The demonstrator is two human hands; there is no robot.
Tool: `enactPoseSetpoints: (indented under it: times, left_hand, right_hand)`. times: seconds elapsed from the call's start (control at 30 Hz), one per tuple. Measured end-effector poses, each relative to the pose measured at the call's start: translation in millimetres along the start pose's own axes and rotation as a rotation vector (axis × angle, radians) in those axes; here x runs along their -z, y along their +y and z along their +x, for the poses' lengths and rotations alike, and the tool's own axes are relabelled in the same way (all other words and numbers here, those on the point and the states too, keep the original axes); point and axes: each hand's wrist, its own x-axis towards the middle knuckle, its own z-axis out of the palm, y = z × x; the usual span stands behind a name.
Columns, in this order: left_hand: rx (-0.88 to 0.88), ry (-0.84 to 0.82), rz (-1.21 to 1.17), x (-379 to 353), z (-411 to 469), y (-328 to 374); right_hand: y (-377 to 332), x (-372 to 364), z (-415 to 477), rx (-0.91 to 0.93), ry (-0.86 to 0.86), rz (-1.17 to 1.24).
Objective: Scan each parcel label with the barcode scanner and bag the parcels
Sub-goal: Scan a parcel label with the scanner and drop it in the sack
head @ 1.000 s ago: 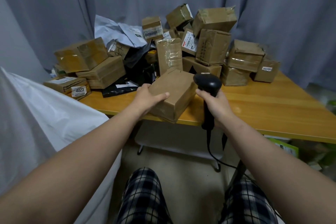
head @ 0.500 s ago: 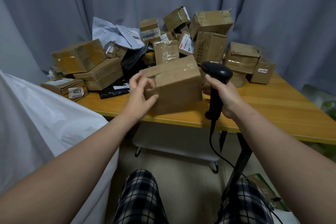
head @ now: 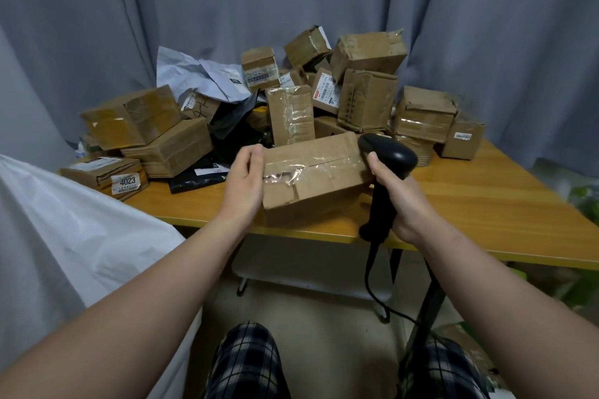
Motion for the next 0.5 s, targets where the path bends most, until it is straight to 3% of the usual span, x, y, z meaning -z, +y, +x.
enactPoseSetpoints:
  times: [0.07, 0.13, 0.4, 0.5]
  left_hand:
    - [-0.163, 0.032, 0.031, 2.1, -2.3, -10.9]
    - [-0.219, 0.047, 0.121, 1.3, -3.9, -21.6]
    - [-0.215, 0.069, 0.222, -3.8, -4.1, -21.3]
    - [-0.118, 0.093, 0.219, -0.5, -12.2, -25.8]
  right_hand:
    - [3.2, 3.1, -4.5, -0.018, -0.026, 0.055]
    - [6.9, 5.5, -7.3, -0.016, -0.031, 0.071]
    - [17.5, 5.1, -11.3, -0.005, -0.045, -0.041]
    - [30.4, 8.1, -11.3, -0.006, 0.012, -0.030]
